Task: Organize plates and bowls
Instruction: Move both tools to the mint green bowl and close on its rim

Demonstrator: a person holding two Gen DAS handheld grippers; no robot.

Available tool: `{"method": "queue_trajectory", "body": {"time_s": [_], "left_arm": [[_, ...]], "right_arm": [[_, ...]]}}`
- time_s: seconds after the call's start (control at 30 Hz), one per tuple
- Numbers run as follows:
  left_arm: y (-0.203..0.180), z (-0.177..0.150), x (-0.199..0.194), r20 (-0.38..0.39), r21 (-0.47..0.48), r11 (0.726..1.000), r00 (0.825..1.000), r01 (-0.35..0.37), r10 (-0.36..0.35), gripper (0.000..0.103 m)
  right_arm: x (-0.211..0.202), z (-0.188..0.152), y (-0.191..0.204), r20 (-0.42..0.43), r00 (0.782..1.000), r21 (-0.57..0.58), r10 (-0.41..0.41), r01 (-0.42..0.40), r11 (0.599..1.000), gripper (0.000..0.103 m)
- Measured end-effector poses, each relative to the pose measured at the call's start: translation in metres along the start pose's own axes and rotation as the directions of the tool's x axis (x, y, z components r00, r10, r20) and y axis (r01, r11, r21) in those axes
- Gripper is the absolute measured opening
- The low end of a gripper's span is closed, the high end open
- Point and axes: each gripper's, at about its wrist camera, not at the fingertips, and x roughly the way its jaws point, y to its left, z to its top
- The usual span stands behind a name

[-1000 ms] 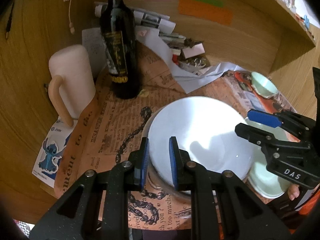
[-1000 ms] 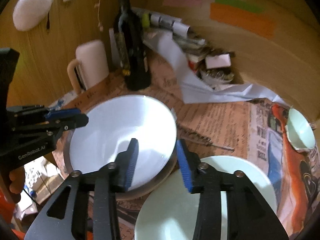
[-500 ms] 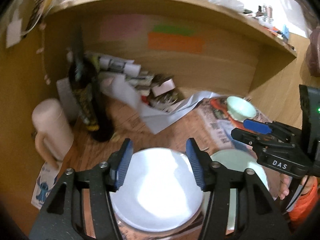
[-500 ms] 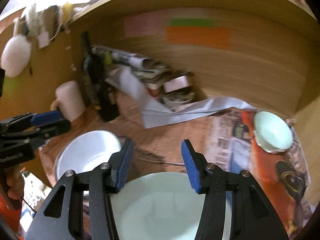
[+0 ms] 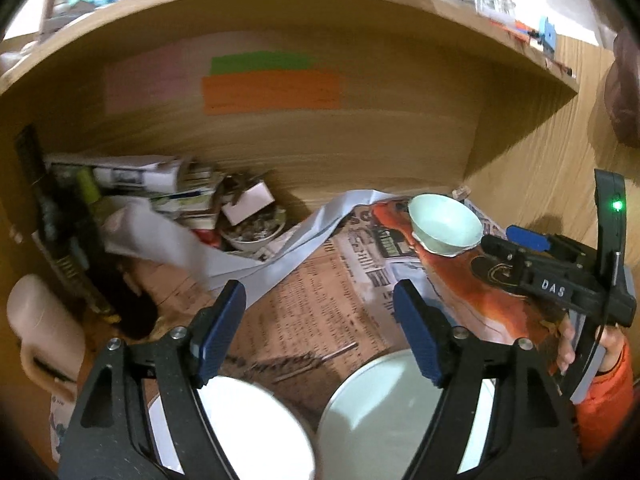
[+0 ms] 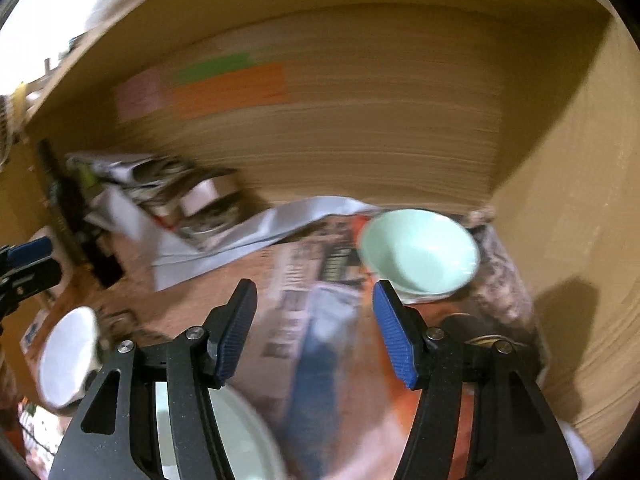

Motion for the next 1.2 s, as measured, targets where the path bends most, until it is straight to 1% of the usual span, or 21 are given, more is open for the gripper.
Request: {"method": "queue_trajectory", "body": {"time_s": [0.2,0.33,0.57,0.8,0.87,0.9,0.93,0.97,1.07,1.1,1.2], "left_arm": [[-0.016,0.021,0.033,-0.051,0.027,0.999,0.998,0.023,-0.021,0.076],[-0.024,0.031,0.056,-0.073,0.047,0.999,0.997,0.018,-0.014,0.076],[-0.038,0.037,0.105,-0.149,0.107,0.994,0.989,0.012,0.004,0.076],[-0.046,0.038,0.147,-0.216,0.116,0.993,0.976,0.038,-0.013,0.076],[-0.048,0.038,0.158,-0.243,0.111,0.993,0.97,0.05,-0.022,0.076],[-0.049,0.038,0.161,-0.252,0.109,0.993,0.967,0.054,-0.025,0.076],[-0.049,0.038,0.165,-0.262,0.106,0.993,0.965,0.057,-0.027,0.076],[-0.05,0.038,0.168,-0.27,0.104,0.993,0.962,0.058,-0.028,0.076],[-0.051,0.039,0.175,-0.275,0.106,0.993,0.961,0.053,-0.022,0.076],[-0.052,0.038,0.176,-0.276,0.106,0.993,0.961,0.053,-0.022,0.076],[-0.055,0.038,0.184,-0.292,0.104,0.993,0.956,0.056,-0.024,0.076]], "right_arm": [[0.02,0.008,-0.041,-0.03,0.997,0.063,-0.065,0.067,0.996,0.057],[0.044,0.009,-0.066,-0.081,0.992,0.106,-0.096,0.104,0.989,0.057],[0.082,0.006,-0.093,-0.172,0.974,0.145,-0.149,0.175,0.974,0.057],[0.109,0.001,-0.107,-0.24,0.961,0.177,-0.139,0.184,0.967,0.056],[0.114,-0.001,-0.108,-0.254,0.958,0.179,-0.13,0.179,0.967,0.051],[0.116,-0.001,-0.11,-0.258,0.958,0.18,-0.124,0.174,0.968,0.045],[0.118,-0.002,-0.111,-0.264,0.957,0.184,-0.117,0.169,0.968,0.042],[0.119,-0.002,-0.111,-0.26,0.958,0.187,-0.118,0.17,0.967,0.041],[0.12,-0.001,-0.11,-0.254,0.959,0.17,-0.124,0.171,0.97,0.035],[0.121,-0.002,-0.108,-0.254,0.961,0.169,-0.112,0.158,0.973,0.032],[0.122,-0.003,-0.099,-0.258,0.964,0.15,-0.059,0.1,0.984,0.027]]}}
